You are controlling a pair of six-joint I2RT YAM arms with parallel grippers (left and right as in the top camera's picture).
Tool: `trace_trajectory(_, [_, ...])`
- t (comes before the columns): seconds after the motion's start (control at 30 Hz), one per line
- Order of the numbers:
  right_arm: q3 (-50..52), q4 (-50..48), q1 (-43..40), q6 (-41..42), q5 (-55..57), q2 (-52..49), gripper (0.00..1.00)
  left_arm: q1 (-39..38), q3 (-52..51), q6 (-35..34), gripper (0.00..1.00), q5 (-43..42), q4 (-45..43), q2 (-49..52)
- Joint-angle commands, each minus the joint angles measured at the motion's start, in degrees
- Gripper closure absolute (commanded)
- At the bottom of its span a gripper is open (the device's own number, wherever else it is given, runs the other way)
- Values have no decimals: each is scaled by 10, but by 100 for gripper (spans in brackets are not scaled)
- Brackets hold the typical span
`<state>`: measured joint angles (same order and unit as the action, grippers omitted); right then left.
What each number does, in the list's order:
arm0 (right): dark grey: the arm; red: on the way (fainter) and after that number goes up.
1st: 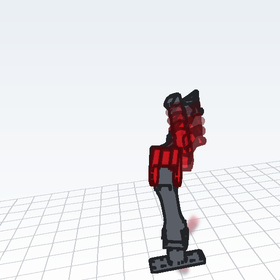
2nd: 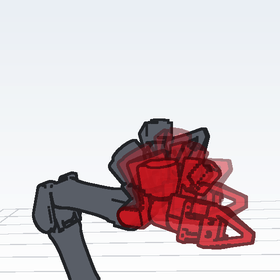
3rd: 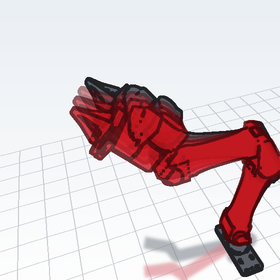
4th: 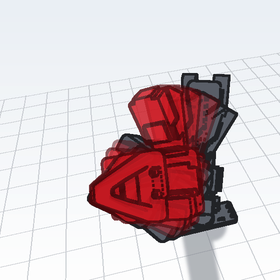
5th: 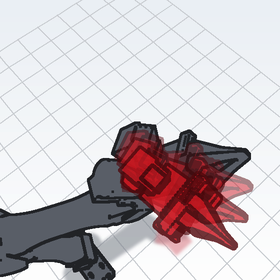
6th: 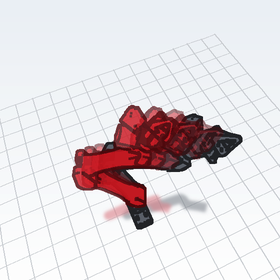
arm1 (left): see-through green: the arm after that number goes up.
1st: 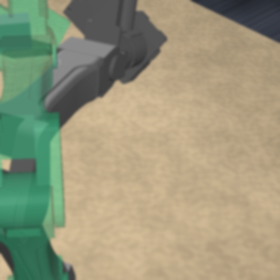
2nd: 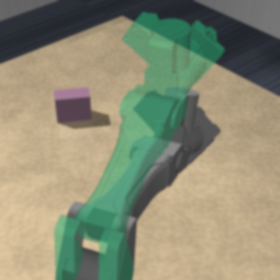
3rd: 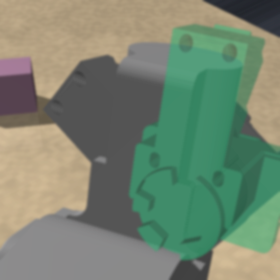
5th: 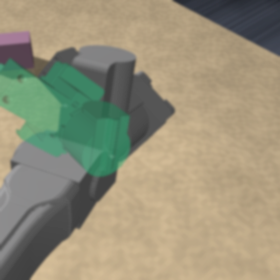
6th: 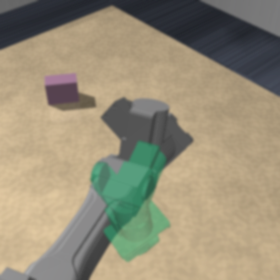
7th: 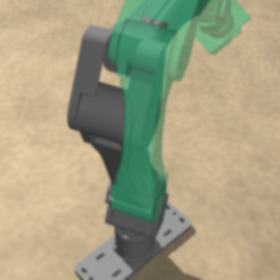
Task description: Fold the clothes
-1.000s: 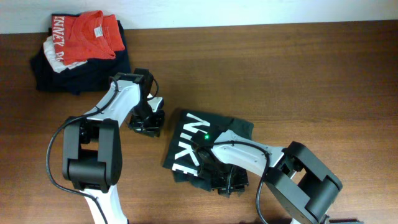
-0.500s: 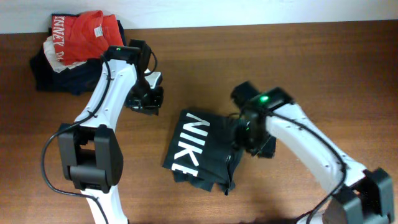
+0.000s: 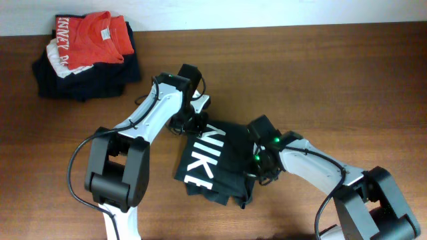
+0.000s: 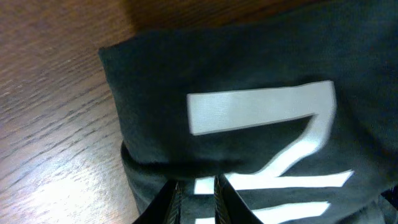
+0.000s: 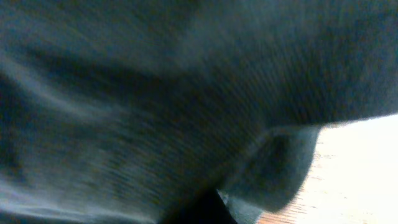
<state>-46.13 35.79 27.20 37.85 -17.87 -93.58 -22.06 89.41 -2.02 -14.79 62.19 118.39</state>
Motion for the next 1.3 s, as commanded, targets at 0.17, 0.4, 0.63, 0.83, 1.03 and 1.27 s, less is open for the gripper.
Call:
trace_trajectory(0.17, [-29, 162, -75, 13, 108, 3, 96, 29, -27, -29, 82, 136, -21, -11])
trace_trajectory(0.4, [-255, 363, -156, -62, 162, 3, 1, 53, 98, -7, 36, 23, 78, -12])
trace_trajectory(0.63, [-432, 475, -341, -152, 169, 3, 1, 52, 2, 110, 1, -193, 90, -11])
trace_trajectory(0.83, [-436, 489, -440, -167, 166, 3, 1, 52, -146, 136, 1, -267, 0, -11])
trace_trajectory(1.03, [-436, 489, -441, -167, 167, 3, 2, 11, -247, 74, 11, -294, -146, -11])
trace_trajectory(1.27, [-436, 495, -441, -167, 167, 3, 1, -22, -244, 13, 98, -226, -214, -11])
